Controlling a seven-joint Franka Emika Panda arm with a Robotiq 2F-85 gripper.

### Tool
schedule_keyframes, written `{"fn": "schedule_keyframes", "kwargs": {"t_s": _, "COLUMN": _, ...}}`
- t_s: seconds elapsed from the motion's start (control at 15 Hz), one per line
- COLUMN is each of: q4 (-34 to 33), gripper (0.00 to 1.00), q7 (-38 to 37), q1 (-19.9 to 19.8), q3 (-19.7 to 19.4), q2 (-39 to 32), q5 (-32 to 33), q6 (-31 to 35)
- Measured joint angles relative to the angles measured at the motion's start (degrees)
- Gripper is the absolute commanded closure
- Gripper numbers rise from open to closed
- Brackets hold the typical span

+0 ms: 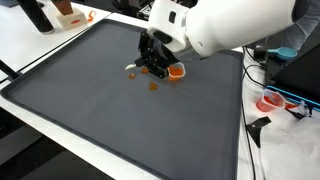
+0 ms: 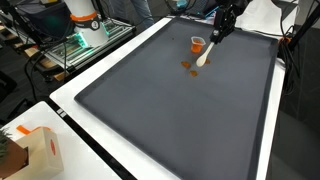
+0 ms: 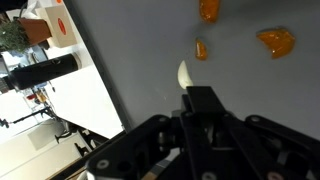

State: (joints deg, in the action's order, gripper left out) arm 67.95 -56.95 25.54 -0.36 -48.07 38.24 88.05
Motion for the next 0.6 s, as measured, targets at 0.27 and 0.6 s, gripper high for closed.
{"fn": "schedule_keyframes", "kwargs": {"t_s": 0.27, "q4": 0.0, "gripper": 0.97, "q7": 2.4, "q1": -2.0, "q3": 0.8, "q2": 1.2, "q5": -2.4, "q6": 2.3}}
{"fn": "schedule_keyframes", "kwargs": {"t_s": 0.6, "q4": 0.6, "gripper": 0.97, "q7": 7.0, "q1": -4.9, "q3": 2.4, "q2": 4.0, "q5": -7.4, "q6": 3.8}}
